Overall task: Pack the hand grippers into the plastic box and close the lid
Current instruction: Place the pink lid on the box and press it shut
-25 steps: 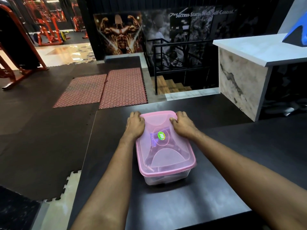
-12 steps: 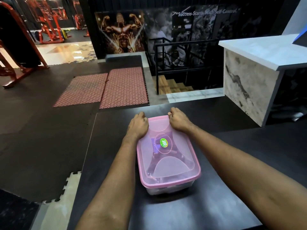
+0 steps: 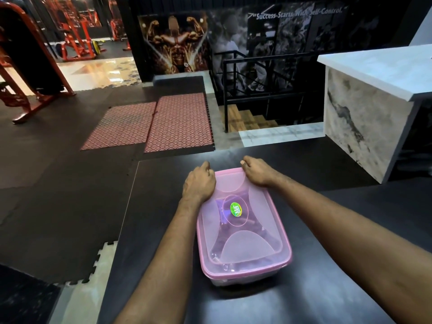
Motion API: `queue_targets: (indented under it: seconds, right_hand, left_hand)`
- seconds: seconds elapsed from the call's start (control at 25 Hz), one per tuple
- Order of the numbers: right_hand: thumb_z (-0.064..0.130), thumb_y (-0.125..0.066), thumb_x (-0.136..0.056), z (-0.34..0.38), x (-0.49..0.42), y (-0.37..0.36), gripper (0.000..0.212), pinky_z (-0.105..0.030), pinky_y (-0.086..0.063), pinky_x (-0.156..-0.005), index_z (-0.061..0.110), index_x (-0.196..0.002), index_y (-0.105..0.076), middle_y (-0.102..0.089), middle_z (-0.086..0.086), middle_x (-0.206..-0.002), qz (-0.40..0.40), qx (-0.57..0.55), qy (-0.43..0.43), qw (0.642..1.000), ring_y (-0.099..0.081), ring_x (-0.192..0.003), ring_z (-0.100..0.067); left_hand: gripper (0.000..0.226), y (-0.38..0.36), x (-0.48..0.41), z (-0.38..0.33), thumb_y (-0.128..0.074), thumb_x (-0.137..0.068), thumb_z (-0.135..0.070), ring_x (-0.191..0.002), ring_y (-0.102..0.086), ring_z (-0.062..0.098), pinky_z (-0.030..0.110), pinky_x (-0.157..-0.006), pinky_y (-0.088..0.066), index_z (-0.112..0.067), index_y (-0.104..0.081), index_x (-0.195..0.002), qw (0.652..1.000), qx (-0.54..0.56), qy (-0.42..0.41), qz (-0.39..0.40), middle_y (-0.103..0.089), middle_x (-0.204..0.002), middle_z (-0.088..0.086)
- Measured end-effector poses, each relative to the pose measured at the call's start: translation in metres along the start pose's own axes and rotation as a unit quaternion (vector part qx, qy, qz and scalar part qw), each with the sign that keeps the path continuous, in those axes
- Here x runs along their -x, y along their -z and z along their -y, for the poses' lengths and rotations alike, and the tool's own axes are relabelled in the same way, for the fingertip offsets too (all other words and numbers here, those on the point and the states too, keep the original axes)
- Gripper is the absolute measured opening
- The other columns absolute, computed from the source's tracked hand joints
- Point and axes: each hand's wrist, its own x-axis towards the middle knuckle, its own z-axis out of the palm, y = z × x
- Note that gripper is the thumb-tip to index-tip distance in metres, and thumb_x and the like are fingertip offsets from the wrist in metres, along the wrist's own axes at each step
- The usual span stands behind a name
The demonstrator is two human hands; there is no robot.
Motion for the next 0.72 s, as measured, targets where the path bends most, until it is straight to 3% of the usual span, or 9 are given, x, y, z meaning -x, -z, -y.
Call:
queue_targets:
  seconds: [0.28,0.36,0.44,0.52,0.72]
  right_hand:
    - [0.028,-0.031,-0.105,-0.0004,-0.0008,0.0018,0.031,-0.041,-0.039,-0.078,0.02,-0.076,-0.035,-0.055,-0.018,-0.094,0.012,-0.022,0.008,1.0,-0.053,-0.089,-0.033]
    - [0.026,-0.031,-0.105,-0.0001,-0.0011,0.0018,0.031,-0.04,-0.04,-0.087,0.017,-0.08,-0.046,-0.061,-0.024,-0.108,0.016,-0.021,0.007,1.0,-0.056,-0.102,-0.036]
    - [0.024,-0.029,-0.106,0.0007,-0.0019,0.0026,0.038,-0.038,-0.039,-0.097,0.003,-0.101,-0.06,-0.059,-0.025,-0.128,0.021,-0.015,0.002,1.0,-0.054,-0.119,-0.039]
    - [0.022,-0.028,-0.106,0.0025,-0.0031,0.0037,0.043,-0.037,-0.037,-0.102,-0.005,-0.117,-0.06,-0.055,-0.025,-0.137,0.026,-0.007,0.003,1.0,-0.05,-0.126,-0.038]
    - [0.02,-0.026,-0.106,0.0069,-0.0048,0.003,0.046,-0.038,-0.036,-0.106,-0.007,-0.124,-0.059,-0.052,-0.024,-0.142,0.028,0.018,-0.005,0.999,-0.047,-0.13,-0.039]
  left_hand:
    - [0.027,-0.0038,-0.0026,0.0016,-0.031,-0.098,-0.027,-0.101,-0.056,0.047,0.048,-0.083,-0.044,-0.008,-0.048,-0.102,0.999,-0.04,-0.006,0.003,-0.059,-0.11,0.027]
    - [0.027,-0.0047,-0.0031,0.0027,-0.031,-0.097,-0.028,-0.1,-0.056,0.046,0.048,-0.083,-0.044,-0.008,-0.048,-0.102,0.999,-0.04,-0.005,0.006,-0.059,-0.11,0.027]
    - [0.028,-0.0048,-0.003,0.0025,-0.03,-0.097,-0.028,-0.101,-0.056,0.046,0.048,-0.084,-0.045,-0.009,-0.049,-0.102,0.999,-0.044,-0.005,0.01,-0.059,-0.11,0.027]
    - [0.028,-0.004,-0.0028,0.0019,-0.03,-0.097,-0.028,-0.101,-0.056,0.046,0.048,-0.084,-0.045,-0.009,-0.05,-0.103,0.999,-0.046,-0.004,0.012,-0.059,-0.111,0.027]
    - [0.03,-0.0035,-0.0042,0.0016,-0.03,-0.098,-0.027,-0.103,-0.056,0.045,0.048,-0.086,-0.045,-0.008,-0.051,-0.105,0.999,-0.047,-0.005,0.021,-0.059,-0.112,0.027]
